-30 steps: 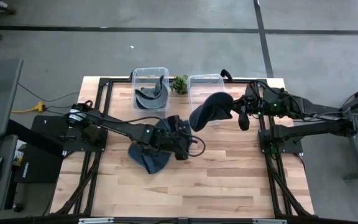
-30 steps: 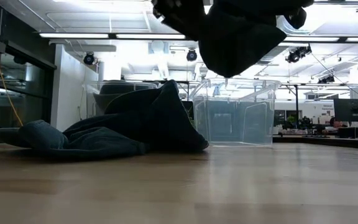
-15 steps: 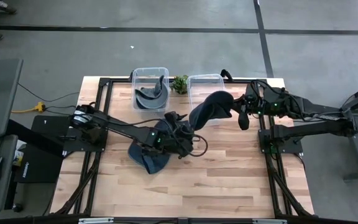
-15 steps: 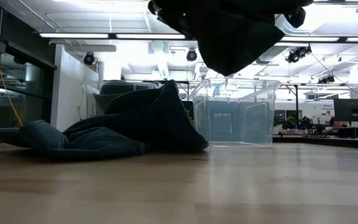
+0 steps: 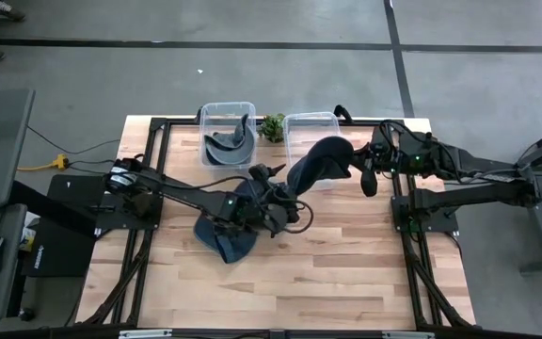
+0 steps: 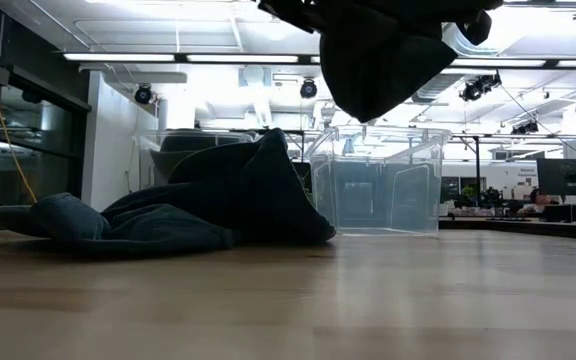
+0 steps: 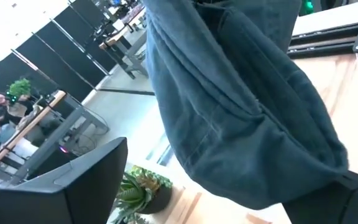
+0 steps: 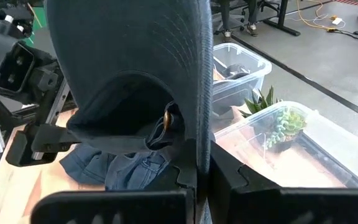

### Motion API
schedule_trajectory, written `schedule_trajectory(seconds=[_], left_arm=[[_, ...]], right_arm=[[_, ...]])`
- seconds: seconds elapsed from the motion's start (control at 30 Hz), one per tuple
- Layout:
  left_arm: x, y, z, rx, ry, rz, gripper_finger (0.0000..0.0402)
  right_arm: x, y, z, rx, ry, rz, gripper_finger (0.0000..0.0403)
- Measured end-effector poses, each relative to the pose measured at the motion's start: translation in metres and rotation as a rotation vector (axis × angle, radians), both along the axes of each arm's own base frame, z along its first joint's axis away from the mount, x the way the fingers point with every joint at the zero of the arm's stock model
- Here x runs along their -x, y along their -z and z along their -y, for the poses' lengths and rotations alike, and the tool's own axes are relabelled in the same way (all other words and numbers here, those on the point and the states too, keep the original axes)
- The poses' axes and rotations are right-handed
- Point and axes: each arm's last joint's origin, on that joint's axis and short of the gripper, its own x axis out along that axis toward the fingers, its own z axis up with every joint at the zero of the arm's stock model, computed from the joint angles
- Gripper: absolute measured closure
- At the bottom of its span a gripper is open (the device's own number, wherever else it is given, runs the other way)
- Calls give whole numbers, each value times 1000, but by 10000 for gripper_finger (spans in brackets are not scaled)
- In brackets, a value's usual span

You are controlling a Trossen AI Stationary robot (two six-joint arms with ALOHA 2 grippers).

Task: Pick & Place hat
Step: Put the bottom blue cap into the right transparent bin

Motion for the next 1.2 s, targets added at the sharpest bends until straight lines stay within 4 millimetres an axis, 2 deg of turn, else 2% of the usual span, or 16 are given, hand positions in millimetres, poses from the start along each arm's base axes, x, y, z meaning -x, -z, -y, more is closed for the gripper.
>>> schedule_trajectory(seconds=[0.1, 0.2, 0.67, 1.2], left_arm=[[0, 0, 0, -2, 0, -5, 65], [0, 0, 0, -2, 0, -4, 110], [0, 0, 0, -1, 1, -3, 384], [0, 0, 0, 15, -5, 23, 399]], right_arm=[[0, 0, 0, 0, 0, 0, 392], [0, 0, 0, 0, 0, 0, 395], [0, 0, 0, 2, 0, -2, 396], [0, 1, 0, 20, -8, -17, 383]])
